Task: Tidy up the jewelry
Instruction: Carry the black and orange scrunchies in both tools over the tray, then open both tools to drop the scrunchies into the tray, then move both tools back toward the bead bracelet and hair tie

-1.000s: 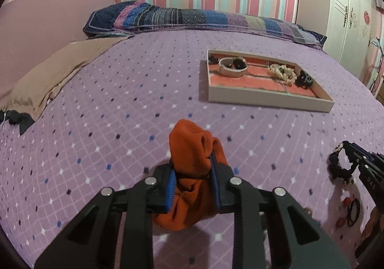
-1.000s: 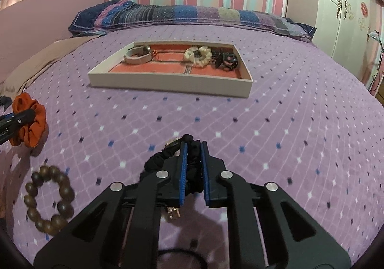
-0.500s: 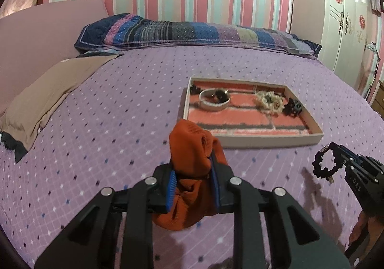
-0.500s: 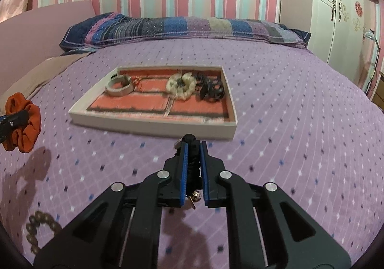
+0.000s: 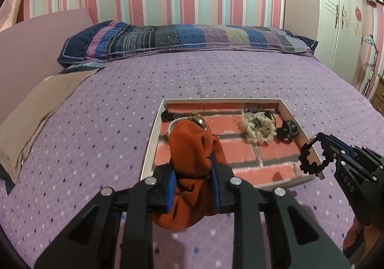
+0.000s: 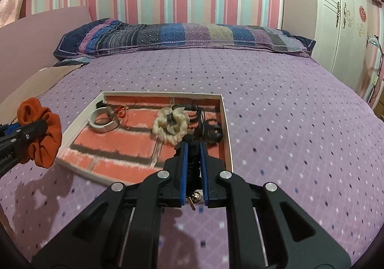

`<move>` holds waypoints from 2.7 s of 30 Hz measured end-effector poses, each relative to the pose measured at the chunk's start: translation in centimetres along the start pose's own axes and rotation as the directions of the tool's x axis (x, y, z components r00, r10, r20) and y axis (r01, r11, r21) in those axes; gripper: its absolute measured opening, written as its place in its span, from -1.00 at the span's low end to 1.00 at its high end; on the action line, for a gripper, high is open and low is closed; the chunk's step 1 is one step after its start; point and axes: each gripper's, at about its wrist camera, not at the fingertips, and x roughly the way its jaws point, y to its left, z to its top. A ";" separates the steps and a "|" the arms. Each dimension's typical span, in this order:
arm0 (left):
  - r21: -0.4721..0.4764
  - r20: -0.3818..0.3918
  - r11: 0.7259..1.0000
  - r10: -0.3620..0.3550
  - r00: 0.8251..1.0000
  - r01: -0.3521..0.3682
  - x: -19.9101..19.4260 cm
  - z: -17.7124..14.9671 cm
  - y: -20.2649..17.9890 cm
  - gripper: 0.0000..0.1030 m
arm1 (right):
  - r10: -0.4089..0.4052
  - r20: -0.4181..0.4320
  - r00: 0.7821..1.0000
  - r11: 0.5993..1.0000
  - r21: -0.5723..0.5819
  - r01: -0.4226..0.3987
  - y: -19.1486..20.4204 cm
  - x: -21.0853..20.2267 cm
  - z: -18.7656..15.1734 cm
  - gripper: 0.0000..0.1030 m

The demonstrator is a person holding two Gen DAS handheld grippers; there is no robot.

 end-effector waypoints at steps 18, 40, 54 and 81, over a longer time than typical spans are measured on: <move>-0.004 -0.111 1.000 0.025 0.994 -0.026 9.7 0.0 1.3 -0.52 | -0.023 -0.071 0.997 1.000 0.020 0.024 -1.4 8.3 1.0 -0.79; 0.024 -0.154 1.000 0.004 0.988 0.000 14.3 0.1 1.4 -0.22 | -0.034 -0.193 0.981 0.999 -0.014 0.032 -1.1 13.5 0.9 -0.29; 0.002 -0.108 1.000 -0.027 0.994 0.027 9.3 -0.1 2.6 0.26 | 0.066 -0.137 0.988 0.998 -0.003 -0.067 -0.9 7.8 1.7 0.74; -0.018 -0.009 0.997 0.076 0.997 -0.076 -9.9 -12.8 5.2 0.71 | 0.044 -0.042 0.998 0.999 -0.002 -0.044 -0.6 -10.9 -12.1 0.91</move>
